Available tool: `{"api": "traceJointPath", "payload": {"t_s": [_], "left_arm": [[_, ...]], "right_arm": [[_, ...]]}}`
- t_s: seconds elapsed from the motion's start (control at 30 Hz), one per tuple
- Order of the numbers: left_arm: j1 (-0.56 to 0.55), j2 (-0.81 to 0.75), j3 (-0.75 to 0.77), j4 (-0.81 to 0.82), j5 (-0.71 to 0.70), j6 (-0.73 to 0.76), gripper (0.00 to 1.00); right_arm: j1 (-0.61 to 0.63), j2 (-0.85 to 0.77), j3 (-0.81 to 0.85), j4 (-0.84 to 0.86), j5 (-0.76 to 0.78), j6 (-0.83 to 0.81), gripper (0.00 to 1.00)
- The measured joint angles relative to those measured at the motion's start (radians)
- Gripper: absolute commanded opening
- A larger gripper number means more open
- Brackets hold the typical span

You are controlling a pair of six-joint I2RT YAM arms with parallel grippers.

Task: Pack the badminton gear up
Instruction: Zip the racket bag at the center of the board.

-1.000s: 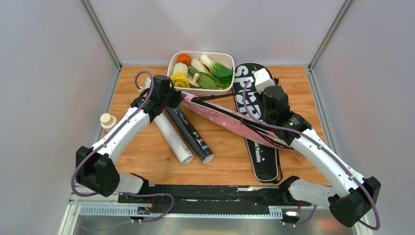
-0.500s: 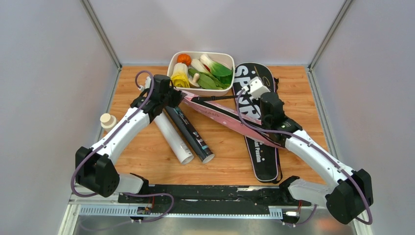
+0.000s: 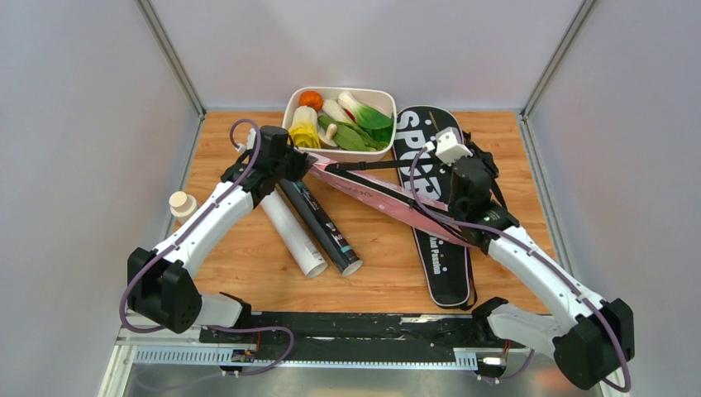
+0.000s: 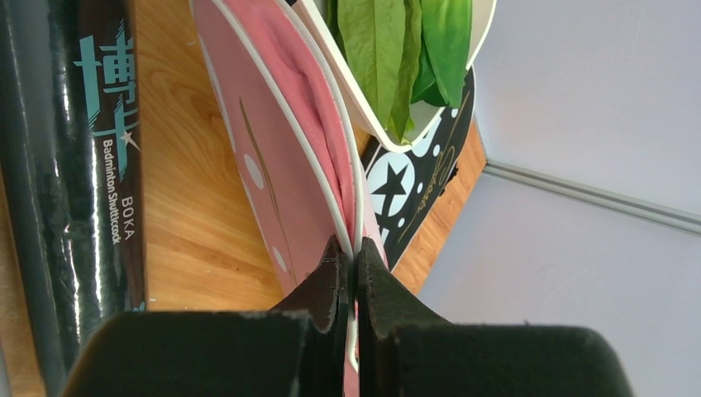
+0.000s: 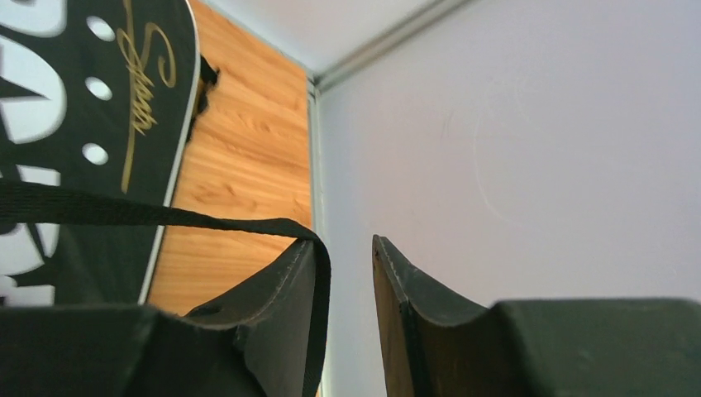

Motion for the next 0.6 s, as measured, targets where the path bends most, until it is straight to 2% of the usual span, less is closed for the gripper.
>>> {"api": "traceJointPath", "payload": {"t_s": [0.13, 0.3, 0.4, 0.6], "left_arm": [[0.000, 0.000, 0.000, -0.001, 0.000, 0.006, 0.00], [0.000, 0.000, 0.000, -0.005, 0.001, 0.005, 0.00], [0.000, 0.000, 0.000, -0.005, 0.002, 0.005, 0.00], [0.001, 0.000, 0.000, -0.005, 0.005, 0.005, 0.00]], "right_arm": [[-0.017, 0.068, -0.009, 0.010, 0.090, -0.028, 0.55], [-0.022, 0.036, -0.013, -0.054, 0.151, 0.014, 0.75], [-0.060, 0.001, -0.029, -0.068, 0.159, 0.033, 0.77], [-0.217, -0.011, -0.066, -0.095, 0.142, 0.048, 0.79]]}}
